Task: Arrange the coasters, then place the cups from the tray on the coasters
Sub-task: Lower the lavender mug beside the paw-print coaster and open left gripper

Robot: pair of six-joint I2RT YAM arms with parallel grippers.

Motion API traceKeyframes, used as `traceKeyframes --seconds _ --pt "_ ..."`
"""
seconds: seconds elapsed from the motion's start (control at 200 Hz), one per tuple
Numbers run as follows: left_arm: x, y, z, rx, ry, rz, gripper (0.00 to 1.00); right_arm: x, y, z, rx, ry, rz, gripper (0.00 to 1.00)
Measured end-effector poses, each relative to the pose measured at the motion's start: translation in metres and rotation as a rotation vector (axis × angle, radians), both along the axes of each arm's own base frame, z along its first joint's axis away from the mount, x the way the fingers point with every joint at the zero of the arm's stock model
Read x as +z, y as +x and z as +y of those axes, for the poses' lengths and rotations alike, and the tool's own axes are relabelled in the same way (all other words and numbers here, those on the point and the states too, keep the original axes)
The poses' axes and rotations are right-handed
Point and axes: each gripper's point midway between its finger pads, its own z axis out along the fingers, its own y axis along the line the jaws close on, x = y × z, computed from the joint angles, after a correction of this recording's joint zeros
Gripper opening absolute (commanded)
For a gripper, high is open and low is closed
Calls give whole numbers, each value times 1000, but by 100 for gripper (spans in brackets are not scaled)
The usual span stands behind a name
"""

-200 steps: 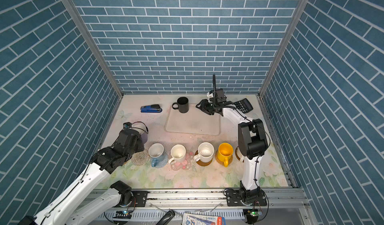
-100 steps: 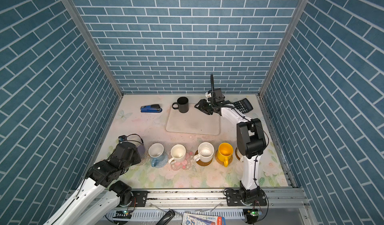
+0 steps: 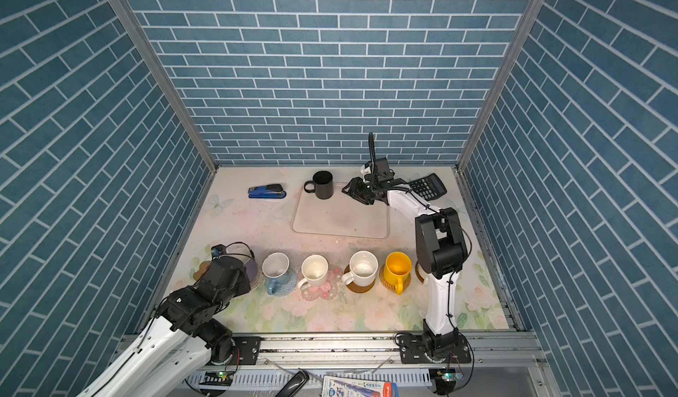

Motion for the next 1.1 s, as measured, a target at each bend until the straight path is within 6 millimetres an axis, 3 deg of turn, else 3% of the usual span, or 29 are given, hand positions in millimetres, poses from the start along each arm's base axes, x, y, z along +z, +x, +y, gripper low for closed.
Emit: traceKeyframes --seconds 0.175,0.61,0.93,1.1 --pt "-6 0 -1 5 1 -6 0 0 0 0 0 0 0 54" --pt "-8 -5 -5 -2 9 -27 40 0 0 0 0 0 0 55" --pt "-5 -8 -3 23 10 -43 57 0 0 0 1 1 1 55" --pt "19 -7 1 37 3 -75 69 -1 -4 0 17 -8 9 55"
